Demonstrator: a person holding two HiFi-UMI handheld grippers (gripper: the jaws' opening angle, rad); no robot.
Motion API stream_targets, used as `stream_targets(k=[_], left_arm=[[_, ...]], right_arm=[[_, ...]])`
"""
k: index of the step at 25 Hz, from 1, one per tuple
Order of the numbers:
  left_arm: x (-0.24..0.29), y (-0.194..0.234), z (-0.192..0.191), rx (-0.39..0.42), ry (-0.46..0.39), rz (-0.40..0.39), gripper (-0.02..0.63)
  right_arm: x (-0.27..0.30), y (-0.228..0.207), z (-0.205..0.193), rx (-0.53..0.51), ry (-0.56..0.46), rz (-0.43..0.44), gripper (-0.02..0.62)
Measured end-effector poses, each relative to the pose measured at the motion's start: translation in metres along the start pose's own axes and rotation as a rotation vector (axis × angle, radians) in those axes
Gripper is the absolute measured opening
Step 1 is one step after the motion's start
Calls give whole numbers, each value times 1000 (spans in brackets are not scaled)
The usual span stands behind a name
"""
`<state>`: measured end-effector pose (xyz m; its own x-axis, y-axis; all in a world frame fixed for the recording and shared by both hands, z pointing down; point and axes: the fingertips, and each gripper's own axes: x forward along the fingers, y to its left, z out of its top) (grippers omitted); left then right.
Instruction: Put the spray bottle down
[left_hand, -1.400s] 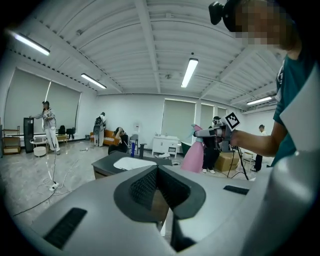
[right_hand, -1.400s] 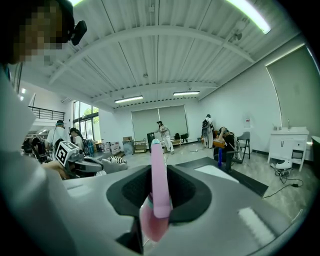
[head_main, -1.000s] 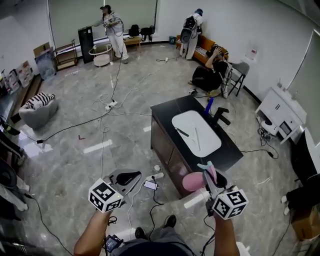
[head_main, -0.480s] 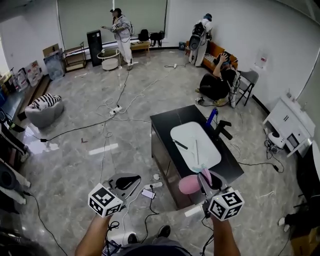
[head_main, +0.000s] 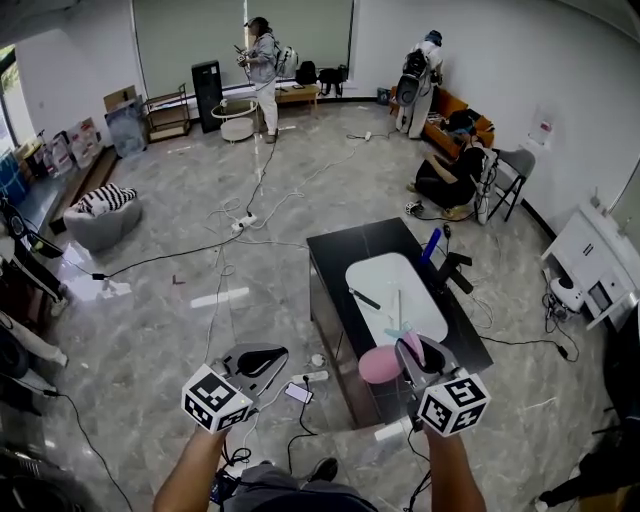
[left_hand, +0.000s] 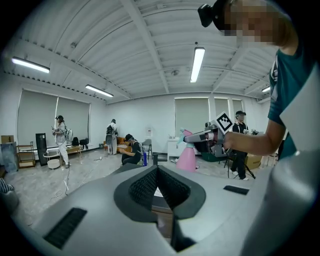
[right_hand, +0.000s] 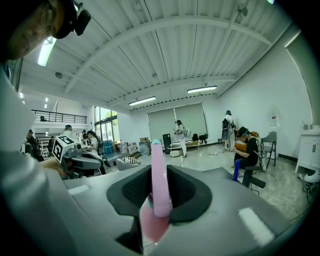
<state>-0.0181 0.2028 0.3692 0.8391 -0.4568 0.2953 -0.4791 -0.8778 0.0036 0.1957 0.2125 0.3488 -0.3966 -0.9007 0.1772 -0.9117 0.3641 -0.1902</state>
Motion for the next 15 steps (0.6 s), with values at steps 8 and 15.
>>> stream_targets(k=[8,15], left_arm=[[28,31,9,11,-4,-1,5],[59,76,21,25,-24,-69,5]], right_arm=[[32,-20,12,-3,-8,-12,97],[67,-35,28,6,-22,-85,97]])
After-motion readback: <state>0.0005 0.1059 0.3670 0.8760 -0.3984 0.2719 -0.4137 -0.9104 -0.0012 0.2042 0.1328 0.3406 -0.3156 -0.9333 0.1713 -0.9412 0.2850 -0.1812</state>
